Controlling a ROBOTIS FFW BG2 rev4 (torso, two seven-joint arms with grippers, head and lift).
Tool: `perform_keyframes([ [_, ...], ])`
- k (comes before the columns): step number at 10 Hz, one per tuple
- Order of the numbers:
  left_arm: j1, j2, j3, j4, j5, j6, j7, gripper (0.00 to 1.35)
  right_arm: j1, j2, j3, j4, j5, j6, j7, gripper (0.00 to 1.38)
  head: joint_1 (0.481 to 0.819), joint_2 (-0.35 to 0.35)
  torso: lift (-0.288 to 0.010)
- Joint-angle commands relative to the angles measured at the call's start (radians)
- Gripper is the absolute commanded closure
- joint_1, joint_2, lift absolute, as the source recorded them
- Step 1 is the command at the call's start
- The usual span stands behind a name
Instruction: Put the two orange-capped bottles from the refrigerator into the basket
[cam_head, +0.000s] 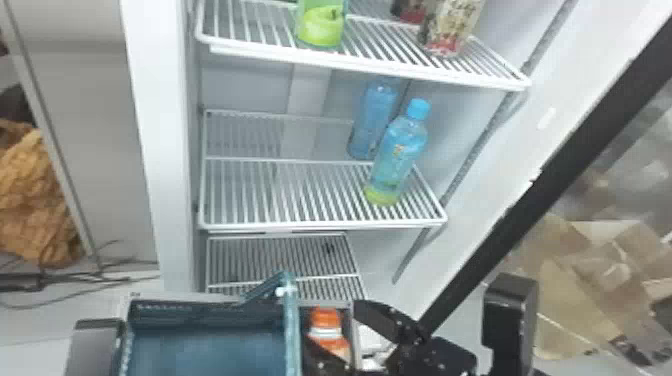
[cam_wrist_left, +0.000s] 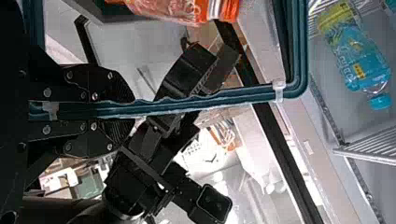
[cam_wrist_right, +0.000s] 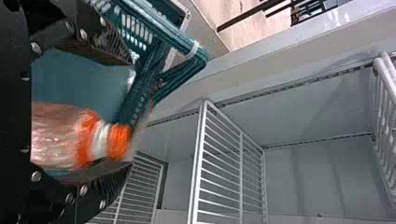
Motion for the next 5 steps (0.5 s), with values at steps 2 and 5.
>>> perform_keyframes([
  [2,0.002,0.0,0.0,0.0,0.002,0.0,0.0,1.19,0.0,0.003,0.0,0.005,0.0,-0.035,0.001,0.11,0.695,-0.35,-0.288],
  [5,0.004,0.0,0.0,0.0,0.004,0.0,0.0,1.19,0.004,0.017,-0.014,0.017,0.016,-0.153,0.0,0.11,0.695,-0.35,-0.288],
])
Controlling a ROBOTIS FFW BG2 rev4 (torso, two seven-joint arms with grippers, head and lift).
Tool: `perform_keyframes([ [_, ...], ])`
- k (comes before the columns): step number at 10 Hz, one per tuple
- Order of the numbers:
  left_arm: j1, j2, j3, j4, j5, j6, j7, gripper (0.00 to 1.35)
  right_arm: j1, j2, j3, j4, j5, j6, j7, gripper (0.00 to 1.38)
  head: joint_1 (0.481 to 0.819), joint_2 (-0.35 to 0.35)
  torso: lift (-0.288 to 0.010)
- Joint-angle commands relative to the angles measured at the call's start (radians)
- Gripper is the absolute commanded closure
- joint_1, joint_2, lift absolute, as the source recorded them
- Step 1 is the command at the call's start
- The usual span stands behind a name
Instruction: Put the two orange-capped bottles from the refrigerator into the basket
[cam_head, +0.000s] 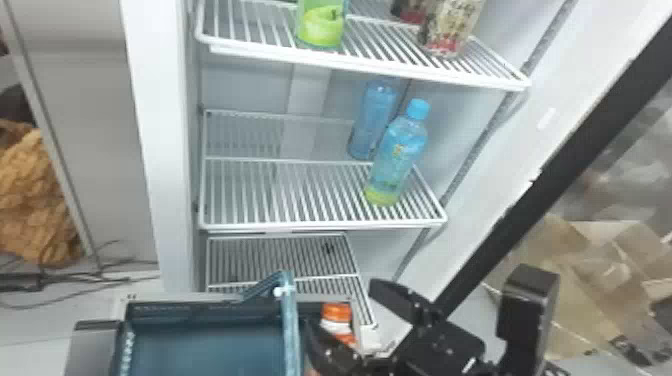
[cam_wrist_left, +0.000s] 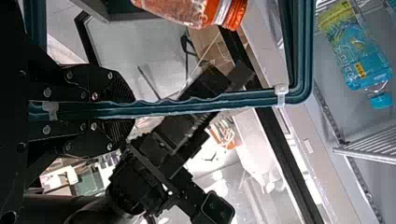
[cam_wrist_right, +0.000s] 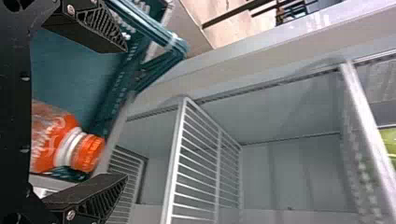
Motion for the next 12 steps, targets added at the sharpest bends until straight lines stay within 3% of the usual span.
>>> perform_keyframes([
  [1,0.0,0.0,-0.001,0.001,0.0,0.0,0.0,1.19,0.001,0.013,-0.018,0.019,0.005,-0.087,-0.001,0.11,0.695,-0.35,-0.288],
  [4,0.0,0.002,0.001,0.001,0.0,0.0,0.0,1.19,0.06,0.051,-0.058,0.102,0.009,-0.504,-0.094,0.11,0.695,-0.35,-0.288],
  [8,0.0,0.002,0.001,0.001,0.0,0.0,0.0,1.19,0.05,0.102,-0.126,0.33,0.053,-0.808,-0.154,0.11,0.695,-0.35,-0.288],
  [10,-0.002,0.003,-0.001,0.001,-0.002,0.0,0.0,1.19,0.015,0.123,-0.152,0.436,0.047,-0.887,-0.154,0.11,0.695,-0.35,-0.288],
  [12,-0.002,0.002,-0.003,0.001,-0.002,0.0,0.002,1.19,0.015,0.123,-0.128,0.429,0.013,-0.887,-0.154,0.11,0.695,-0.35,-0.288],
])
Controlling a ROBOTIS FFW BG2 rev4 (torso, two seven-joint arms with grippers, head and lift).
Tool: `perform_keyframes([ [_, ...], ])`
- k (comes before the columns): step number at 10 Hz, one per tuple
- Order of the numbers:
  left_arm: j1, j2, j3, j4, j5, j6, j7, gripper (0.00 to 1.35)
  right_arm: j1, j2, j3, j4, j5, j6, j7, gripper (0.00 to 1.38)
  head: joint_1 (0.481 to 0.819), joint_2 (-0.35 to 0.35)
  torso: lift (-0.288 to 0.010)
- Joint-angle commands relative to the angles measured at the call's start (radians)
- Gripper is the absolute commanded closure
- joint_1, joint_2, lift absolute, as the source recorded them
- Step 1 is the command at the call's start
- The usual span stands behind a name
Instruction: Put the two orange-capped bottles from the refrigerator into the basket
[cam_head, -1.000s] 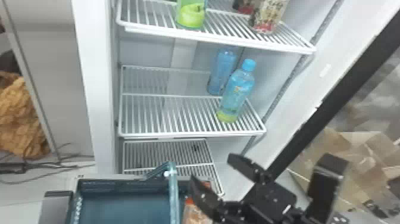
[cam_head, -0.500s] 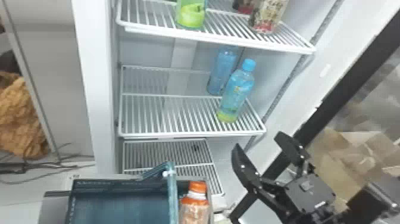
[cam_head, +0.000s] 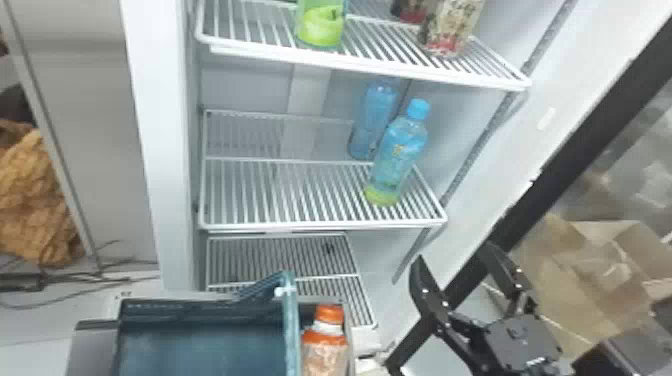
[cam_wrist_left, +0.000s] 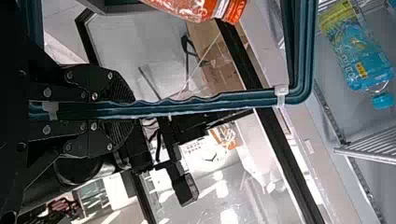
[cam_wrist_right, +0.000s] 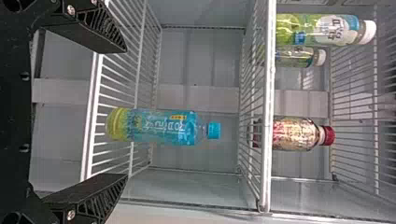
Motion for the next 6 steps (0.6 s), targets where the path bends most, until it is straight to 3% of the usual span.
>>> perform_keyframes([
  [1,0.0,0.0,-0.004,0.002,0.002,-0.002,0.002,1.19,-0.012,-0.013,0.043,-0.003,-0.03,-0.001,0.0,0.11,0.695,-0.35,-0.288],
  [2,-0.003,0.001,-0.006,0.002,0.004,-0.002,0.002,1.19,-0.022,-0.026,0.071,-0.001,-0.034,-0.001,0.0,0.11,0.695,-0.35,-0.288],
  [6,-0.003,0.001,-0.008,0.002,0.006,-0.005,0.002,1.19,-0.025,-0.03,0.079,0.007,-0.044,0.004,-0.003,0.11,0.695,-0.35,-0.288],
])
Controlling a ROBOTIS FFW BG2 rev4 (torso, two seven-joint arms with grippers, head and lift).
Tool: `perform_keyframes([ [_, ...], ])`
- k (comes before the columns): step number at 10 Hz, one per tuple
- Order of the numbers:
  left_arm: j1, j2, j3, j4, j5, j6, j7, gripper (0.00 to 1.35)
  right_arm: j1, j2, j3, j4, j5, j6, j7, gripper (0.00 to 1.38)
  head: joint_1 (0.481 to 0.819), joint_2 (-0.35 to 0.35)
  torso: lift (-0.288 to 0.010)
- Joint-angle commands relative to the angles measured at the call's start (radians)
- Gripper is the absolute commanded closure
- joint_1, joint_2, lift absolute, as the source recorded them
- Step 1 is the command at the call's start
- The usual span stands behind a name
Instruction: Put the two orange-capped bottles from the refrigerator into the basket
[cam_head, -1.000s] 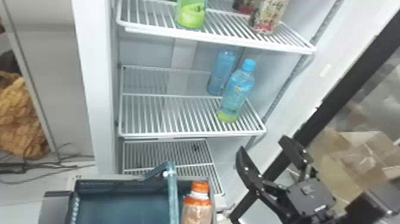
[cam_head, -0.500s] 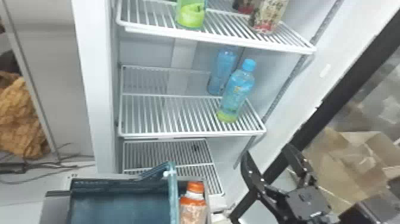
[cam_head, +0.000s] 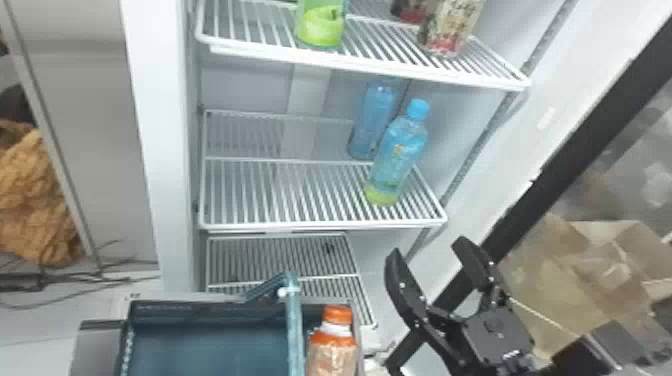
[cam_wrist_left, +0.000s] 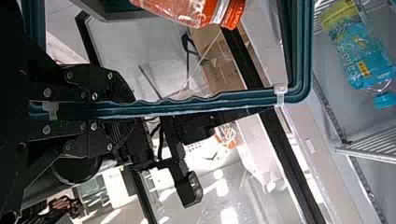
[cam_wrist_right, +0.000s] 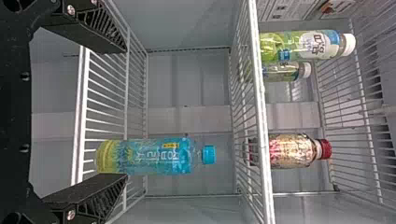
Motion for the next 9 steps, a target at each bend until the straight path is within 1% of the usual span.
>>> perform_keyframes([
  [1,0.0,0.0,0.0,0.0,0.001,0.0,0.0,1.19,0.0,-0.001,0.002,0.0,0.0,0.003,0.0,0.11,0.695,-0.35,-0.288],
  [5,0.0,0.0,0.0,-0.002,0.003,0.0,0.0,1.19,0.002,-0.004,0.004,0.0,0.0,0.008,0.0,0.11,0.695,-0.35,-0.288],
  [7,-0.002,0.002,-0.002,0.0,0.003,0.0,0.0,1.19,0.002,-0.012,0.014,-0.005,0.006,0.011,-0.003,0.11,0.695,-0.35,-0.288],
  [9,0.0,0.002,0.0,0.0,0.005,-0.002,0.0,1.19,0.002,-0.012,0.016,-0.007,0.008,0.011,-0.004,0.11,0.695,-0.35,-0.288],
])
